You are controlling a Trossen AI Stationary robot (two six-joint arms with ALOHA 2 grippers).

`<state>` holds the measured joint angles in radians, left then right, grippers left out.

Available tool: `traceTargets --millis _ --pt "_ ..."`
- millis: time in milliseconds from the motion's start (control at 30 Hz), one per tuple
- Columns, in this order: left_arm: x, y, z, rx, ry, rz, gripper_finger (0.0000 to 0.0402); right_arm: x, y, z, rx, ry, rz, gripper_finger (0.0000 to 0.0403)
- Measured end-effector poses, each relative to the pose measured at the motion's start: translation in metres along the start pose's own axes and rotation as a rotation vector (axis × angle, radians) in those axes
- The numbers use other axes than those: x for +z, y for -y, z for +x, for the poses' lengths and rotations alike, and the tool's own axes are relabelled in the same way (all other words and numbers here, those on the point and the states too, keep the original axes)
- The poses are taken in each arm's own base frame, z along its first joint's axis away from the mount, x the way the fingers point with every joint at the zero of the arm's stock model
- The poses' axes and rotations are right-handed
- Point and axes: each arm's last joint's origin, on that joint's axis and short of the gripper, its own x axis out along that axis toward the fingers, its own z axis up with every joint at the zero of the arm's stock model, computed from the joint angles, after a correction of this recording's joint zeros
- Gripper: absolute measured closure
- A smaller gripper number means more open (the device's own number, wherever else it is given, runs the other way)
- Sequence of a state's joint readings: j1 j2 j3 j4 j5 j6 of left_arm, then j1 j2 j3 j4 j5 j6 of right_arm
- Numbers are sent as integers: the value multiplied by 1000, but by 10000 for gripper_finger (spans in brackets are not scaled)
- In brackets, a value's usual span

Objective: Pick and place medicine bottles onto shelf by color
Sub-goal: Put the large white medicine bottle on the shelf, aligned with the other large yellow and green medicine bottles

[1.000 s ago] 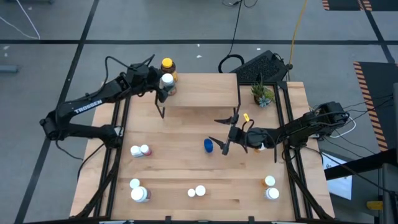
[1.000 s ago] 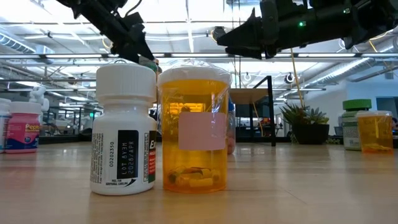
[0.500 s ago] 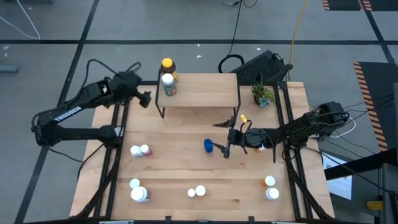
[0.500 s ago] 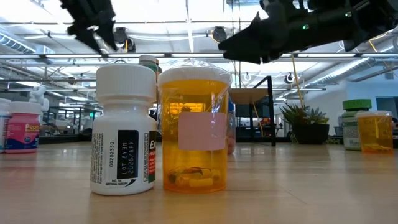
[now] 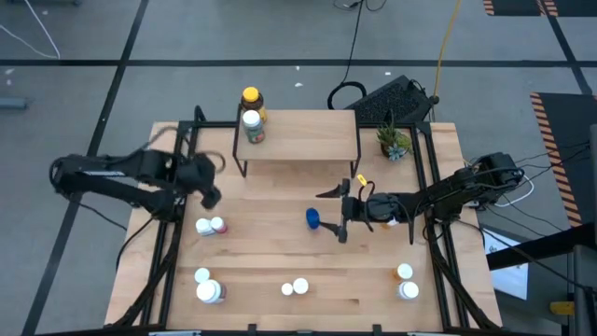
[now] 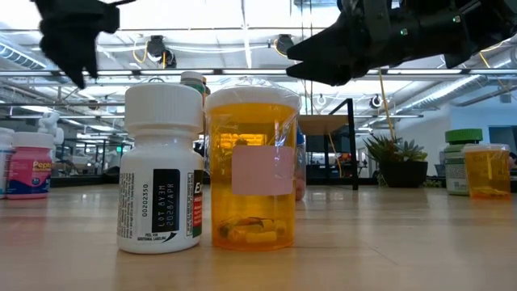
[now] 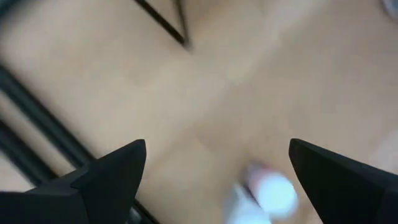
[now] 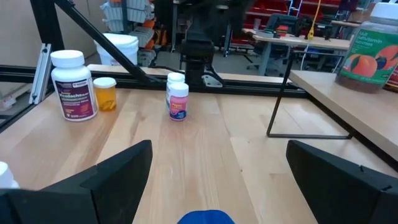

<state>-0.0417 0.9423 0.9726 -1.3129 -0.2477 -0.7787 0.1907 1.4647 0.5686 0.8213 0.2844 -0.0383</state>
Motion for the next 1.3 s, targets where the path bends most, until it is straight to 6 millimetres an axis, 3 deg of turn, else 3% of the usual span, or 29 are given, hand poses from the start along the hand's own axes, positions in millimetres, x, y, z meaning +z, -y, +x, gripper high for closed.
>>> traceTargets --millis 200,367,567,767,933,1167,1300 --pt "-23 29 17 -60 -101 54 2 0 0 0 0 -3 -1 35" --pt "-24 50 25 -68 -50 120 2 2 0 0 1 17 5 35" --pt "-18 74 24 -211 -243 118 7 3 -1 0 36 28 -41 35" --pt "1 92 5 -221 -239 167 49 2 1 1 41 27 -41 35" --pt "8 99 8 -185 -117 258 86 2 1 1 44 19 -51 35" --pt "-10 103 6 -188 -223 112 136 12 8 2 120 128 -11 35" --pt "-31 112 -2 -223 -268 147 177 10 6 1 95 104 62 35"
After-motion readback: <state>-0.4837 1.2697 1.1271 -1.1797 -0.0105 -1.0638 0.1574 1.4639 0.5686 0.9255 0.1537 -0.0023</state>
